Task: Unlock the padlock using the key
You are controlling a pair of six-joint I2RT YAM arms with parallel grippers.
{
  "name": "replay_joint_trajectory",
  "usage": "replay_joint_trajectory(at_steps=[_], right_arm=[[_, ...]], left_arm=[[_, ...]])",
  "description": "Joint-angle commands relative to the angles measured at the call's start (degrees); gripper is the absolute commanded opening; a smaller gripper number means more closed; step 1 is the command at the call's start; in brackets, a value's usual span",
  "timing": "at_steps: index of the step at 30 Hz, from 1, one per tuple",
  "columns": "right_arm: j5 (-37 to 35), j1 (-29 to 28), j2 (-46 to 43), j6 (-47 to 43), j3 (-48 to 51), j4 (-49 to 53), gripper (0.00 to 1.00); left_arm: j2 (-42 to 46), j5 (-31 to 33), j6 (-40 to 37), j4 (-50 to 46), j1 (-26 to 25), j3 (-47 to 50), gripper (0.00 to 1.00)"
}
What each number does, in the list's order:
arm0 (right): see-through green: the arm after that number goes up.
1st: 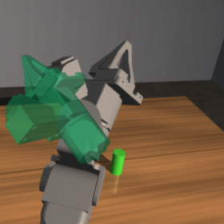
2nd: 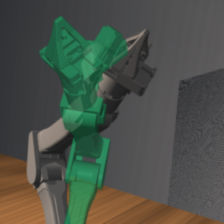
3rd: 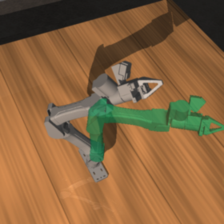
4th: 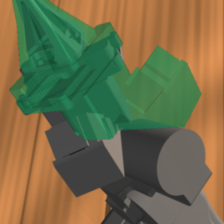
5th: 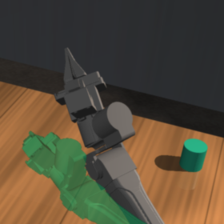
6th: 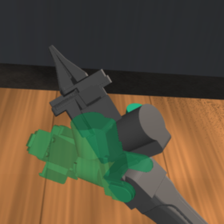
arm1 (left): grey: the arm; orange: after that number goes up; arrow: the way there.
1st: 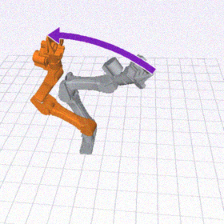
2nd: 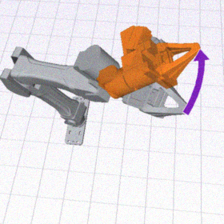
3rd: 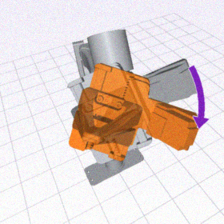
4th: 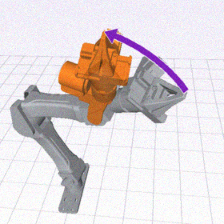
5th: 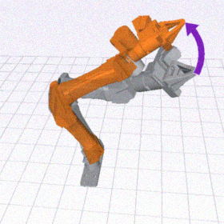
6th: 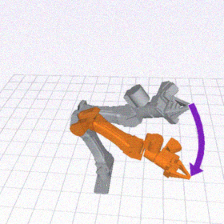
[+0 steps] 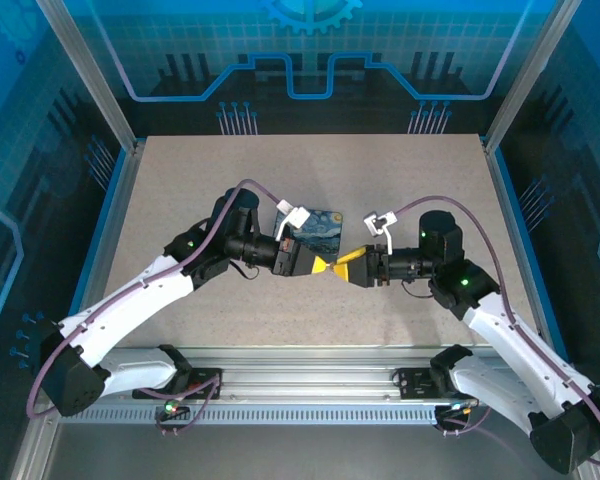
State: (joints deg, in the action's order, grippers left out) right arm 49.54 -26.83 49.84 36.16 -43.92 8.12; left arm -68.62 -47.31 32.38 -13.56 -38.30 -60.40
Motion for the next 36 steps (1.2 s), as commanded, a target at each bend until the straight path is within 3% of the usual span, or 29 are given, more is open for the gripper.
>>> replay_joint_trajectory(at_steps=[1, 16, 27, 30, 31, 33, 36], right_arm=[[0.63, 0.08, -0.21, 0.40, -2.29, 0.45, 0.51], [0.89, -2.96, 1.99, -0.45, -3.15, -0.31, 0.28], [1.17, -3.23, 2.38, -2.76, -2.19, 2.01, 0.01], [0.94, -3.16, 2.19, -3.11, -1.95, 2.31, 0.00], [0.54, -3.20, 2.06, -3.27, -1.82, 2.42, 0.00], [-0.67, -3.23, 1.80, -3.30, -1.76, 2.51, 0.00], [-3.14, -2.82, 1.41, -3.05, -1.54, 2.51, 0.00]], left_arm=[[-0.54, -2.66, -2.01, -1.46, 0.38, -2.08, 0.00], [-0.90, -3.05, -2.40, -1.82, 0.16, -1.91, 0.00], [-0.93, -1.70, -3.11, -2.26, 0.33, -2.52, 0.00], [-0.90, -0.33, -3.04, -2.21, 0.68, -2.64, 0.00], [-0.82, 0.34, -2.86, -2.02, 0.85, -2.50, 0.04], [-0.09, 2.67, -2.18, -1.35, 1.38, -1.92, 0.34], [1.82, 6.64, -0.85, 0.75, 2.44, 0.26, 0.57]])
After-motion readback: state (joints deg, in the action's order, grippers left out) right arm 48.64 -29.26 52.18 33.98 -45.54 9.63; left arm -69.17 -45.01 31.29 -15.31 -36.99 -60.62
